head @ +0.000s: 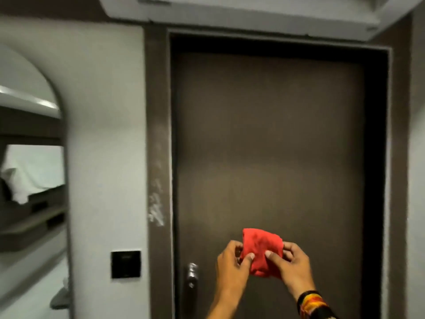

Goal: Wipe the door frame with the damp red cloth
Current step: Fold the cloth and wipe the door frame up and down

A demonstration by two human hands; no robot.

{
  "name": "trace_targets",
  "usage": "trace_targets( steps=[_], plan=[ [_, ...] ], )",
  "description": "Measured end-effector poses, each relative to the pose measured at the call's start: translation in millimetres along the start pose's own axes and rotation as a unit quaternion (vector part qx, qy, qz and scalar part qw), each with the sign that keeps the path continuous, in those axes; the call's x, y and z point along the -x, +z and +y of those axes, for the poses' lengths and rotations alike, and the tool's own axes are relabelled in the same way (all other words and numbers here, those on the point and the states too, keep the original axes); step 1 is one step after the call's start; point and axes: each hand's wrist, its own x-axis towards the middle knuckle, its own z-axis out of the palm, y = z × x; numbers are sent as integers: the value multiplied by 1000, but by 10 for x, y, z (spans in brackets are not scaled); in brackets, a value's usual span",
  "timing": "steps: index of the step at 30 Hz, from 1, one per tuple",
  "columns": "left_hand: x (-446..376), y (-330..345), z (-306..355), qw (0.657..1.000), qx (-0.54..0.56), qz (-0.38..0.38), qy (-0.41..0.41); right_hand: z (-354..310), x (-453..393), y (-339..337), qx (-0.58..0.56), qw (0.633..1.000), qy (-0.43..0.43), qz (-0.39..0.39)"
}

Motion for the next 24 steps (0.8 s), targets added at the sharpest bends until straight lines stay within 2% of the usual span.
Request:
trace_targets(
  steps=[6, 9, 13, 19, 22, 24],
  plan=[
    [-496, -1580, 280, 987, -80, 133, 43, -704, 87, 1578, -39, 991, -62, -113],
    [-505, -1956, 101, 978, -138, 157, 17, -684, 228, 2022, -23, 991, -62, -119],
    [-510, -2269, -378, 973, -159, 165, -31, -374, 381, 2479, 6, 992, -45, -120],
    [-743, -2366, -975, 972, -175, 143, -68, -7, 262, 2872, 52, 993, -56, -85],
    [-848, -2322, -1189, 973, -183, 126, -70, 160, 184, 2971, 99, 992, -68, -27],
    [-911, -2299, -1274, 971, -194, 122, -61, 294, 160, 3032, 144, 983, -106, 27]
  ],
)
